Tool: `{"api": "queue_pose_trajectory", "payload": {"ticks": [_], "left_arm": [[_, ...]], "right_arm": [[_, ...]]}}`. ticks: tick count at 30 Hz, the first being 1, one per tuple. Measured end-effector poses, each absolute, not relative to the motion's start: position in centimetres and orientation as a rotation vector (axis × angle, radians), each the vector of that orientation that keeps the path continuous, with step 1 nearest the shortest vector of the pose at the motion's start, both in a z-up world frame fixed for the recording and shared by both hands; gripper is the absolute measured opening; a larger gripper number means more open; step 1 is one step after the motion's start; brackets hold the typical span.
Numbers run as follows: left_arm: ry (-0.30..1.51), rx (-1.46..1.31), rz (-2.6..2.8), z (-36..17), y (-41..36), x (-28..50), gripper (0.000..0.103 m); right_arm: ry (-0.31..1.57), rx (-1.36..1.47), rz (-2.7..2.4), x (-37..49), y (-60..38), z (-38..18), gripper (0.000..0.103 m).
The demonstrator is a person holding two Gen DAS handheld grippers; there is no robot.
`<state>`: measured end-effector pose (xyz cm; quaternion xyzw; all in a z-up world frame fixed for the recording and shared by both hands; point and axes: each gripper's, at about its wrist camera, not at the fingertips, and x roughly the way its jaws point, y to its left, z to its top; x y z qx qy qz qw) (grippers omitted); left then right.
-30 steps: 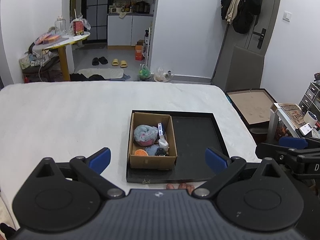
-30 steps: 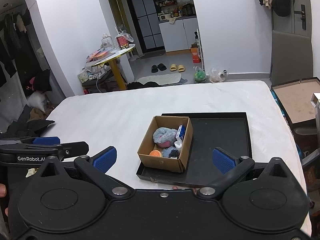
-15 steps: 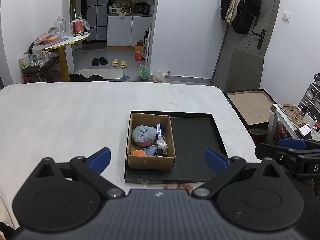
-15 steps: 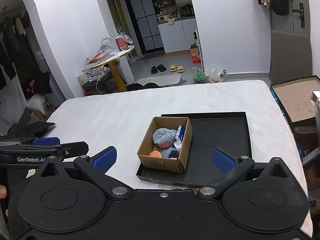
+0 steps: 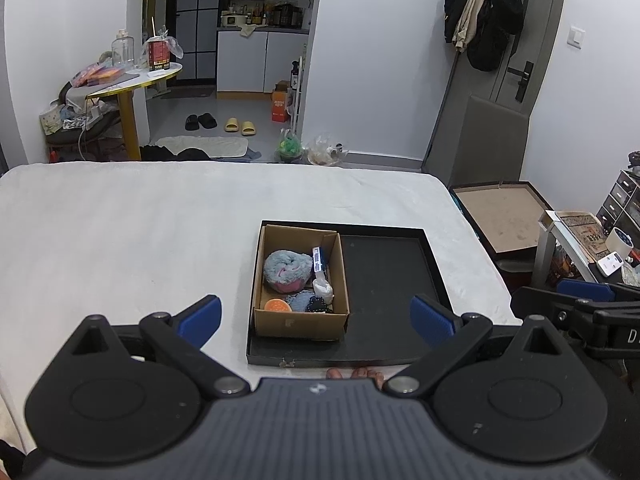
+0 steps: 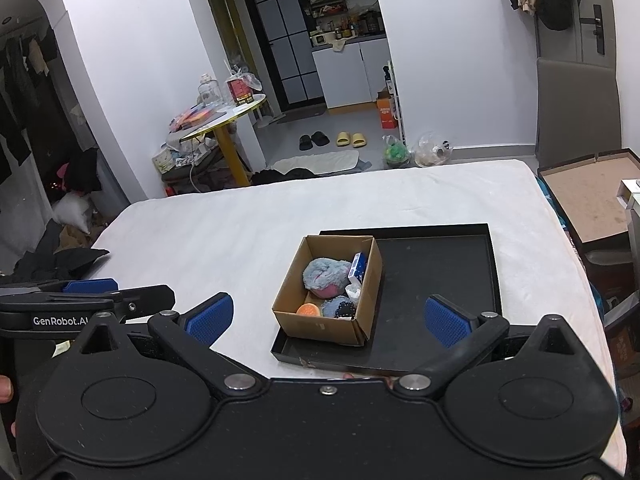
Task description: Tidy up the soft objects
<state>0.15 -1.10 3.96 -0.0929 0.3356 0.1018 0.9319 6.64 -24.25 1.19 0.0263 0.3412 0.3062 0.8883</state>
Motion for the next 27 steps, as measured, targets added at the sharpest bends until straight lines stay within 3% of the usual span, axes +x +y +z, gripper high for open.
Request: {"api": "queue_pose_trajectory", "payload": {"ticks": [27], "left_arm": [[0.678, -0.189, 0.216, 3.90, -1.45, 0.06, 0.101]], "right_arm": [[0.710, 0.059, 0.636, 6.68, -24.36, 1.16, 0.103]]}}
